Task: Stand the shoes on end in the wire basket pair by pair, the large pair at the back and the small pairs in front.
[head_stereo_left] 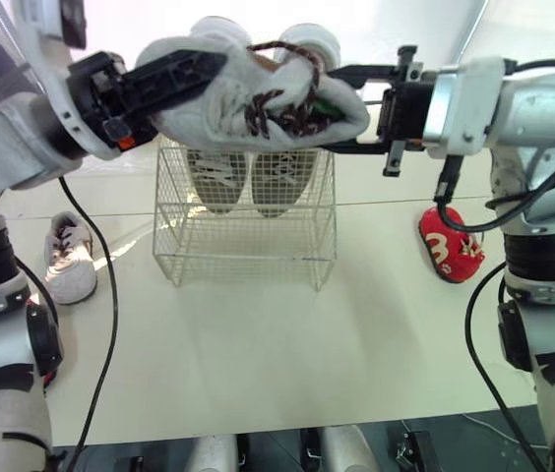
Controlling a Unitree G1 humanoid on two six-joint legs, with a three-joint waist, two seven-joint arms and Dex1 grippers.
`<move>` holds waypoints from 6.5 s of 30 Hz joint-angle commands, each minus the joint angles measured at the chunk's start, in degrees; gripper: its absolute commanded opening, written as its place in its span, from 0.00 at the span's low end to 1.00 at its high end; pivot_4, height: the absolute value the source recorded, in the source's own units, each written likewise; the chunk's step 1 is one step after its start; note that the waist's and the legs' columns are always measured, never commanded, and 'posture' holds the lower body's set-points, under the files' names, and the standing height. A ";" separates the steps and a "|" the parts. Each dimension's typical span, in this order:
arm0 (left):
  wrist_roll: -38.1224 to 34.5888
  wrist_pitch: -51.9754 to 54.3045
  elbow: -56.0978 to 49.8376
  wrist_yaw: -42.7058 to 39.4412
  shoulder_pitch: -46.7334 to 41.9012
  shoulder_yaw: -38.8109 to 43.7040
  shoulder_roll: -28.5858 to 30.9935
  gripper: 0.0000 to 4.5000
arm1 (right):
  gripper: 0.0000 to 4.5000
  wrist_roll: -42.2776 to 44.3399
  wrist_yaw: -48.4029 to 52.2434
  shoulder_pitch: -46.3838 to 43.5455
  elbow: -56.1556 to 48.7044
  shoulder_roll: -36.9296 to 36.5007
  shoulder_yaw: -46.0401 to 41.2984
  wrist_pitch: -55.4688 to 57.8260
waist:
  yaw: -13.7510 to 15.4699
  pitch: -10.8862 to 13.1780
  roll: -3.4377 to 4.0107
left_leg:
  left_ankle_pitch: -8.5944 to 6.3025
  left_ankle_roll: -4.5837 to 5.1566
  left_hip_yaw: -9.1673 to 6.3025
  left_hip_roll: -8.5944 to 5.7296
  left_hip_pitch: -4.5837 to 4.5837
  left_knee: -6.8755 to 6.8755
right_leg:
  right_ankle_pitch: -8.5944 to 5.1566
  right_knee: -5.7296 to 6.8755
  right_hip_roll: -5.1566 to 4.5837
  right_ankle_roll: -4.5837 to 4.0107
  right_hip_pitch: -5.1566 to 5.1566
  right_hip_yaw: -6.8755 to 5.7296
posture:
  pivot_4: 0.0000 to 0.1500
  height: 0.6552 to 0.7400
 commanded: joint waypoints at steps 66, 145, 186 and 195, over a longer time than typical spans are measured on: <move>16.42 -9.73 -34.55 -1.94 30.56 3.18 12.71 0.47 | 0.17 37.60 -16.41 -3.26 2.68 4.51 -12.59 42.70 | -0.02 0.06 -0.08 | -0.29 0.50 -0.03 0.02 -0.09 -0.34 | 0.04 -0.62 0.10 -0.20 0.01 0.02 | 1.00 1.00; 64.24 -11.21 28.69 2.78 17.11 -0.39 13.23 0.01 | 1.00 31.77 1.45 21.54 -23.02 -9.90 -5.84 56.68 | 1.40 -0.02 -0.47 | -0.22 0.39 0.17 0.06 -0.04 -0.64 | 0.19 -0.70 -0.07 -0.12 -0.10 -0.05 | 1.00 1.00; 77.21 -66.29 -12.59 23.17 34.18 -13.54 -34.06 0.01 | 1.00 48.96 -14.51 29.71 -22.74 -15.91 -25.46 70.50 | 1.70 -0.14 -0.62 | -0.52 0.88 0.19 0.05 0.03 0.24 | 0.46 -0.85 -0.13 0.15 0.50 -0.06 | 1.00 1.00; 79.29 -64.58 -16.64 22.09 37.97 -13.16 -30.87 0.01 | 1.00 48.30 -16.05 29.10 -20.75 -13.20 -23.19 67.74 | 1.64 -0.16 -0.58 | -0.53 0.89 0.17 0.07 0.04 0.24 | 0.45 -0.84 -0.13 0.15 0.50 -0.05 | 1.00 1.00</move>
